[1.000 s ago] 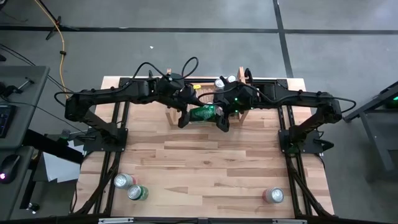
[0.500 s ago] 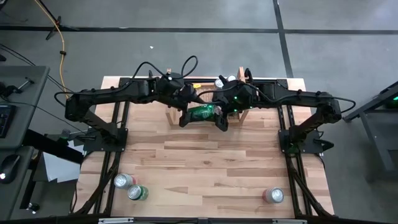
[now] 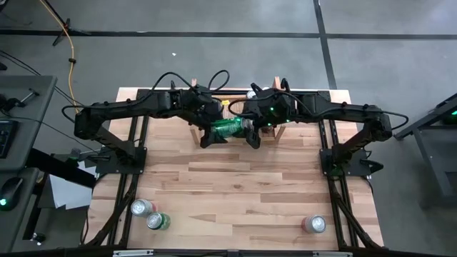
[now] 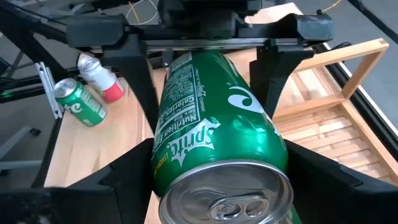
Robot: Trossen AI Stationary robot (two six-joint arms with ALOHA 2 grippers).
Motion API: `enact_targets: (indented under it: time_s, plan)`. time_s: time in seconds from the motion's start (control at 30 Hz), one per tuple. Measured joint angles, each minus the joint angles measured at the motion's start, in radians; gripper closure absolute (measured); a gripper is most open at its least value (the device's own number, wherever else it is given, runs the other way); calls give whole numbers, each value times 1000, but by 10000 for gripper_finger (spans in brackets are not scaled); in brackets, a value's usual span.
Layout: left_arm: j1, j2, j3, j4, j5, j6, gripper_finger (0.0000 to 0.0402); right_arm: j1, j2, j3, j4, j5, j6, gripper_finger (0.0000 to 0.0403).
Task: Place canned beverage on shelf
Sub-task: Put the right green soda can on the shelf aligned with the other green soda can on the shelf
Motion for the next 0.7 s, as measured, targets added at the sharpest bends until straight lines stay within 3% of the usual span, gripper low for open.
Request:
enact_targets:
  time_s: [0.3, 0.43, 0.57, 0.7]
  plan:
    - [-3, -7, 0, 103, 16, 55, 18, -1, 0, 0, -22, -1, 11, 118]
    - [-4, -7, 0, 76, 23, 84, 24, -1, 0, 0, -19, -1, 11, 118]
    - [-6, -7, 0, 42, 22, 86, 56, -1, 0, -1, -18, -1, 11, 118]
    - [-8, -7, 0, 40, 20, 79, 116, 0, 0, -1, -15, -12, 11, 118]
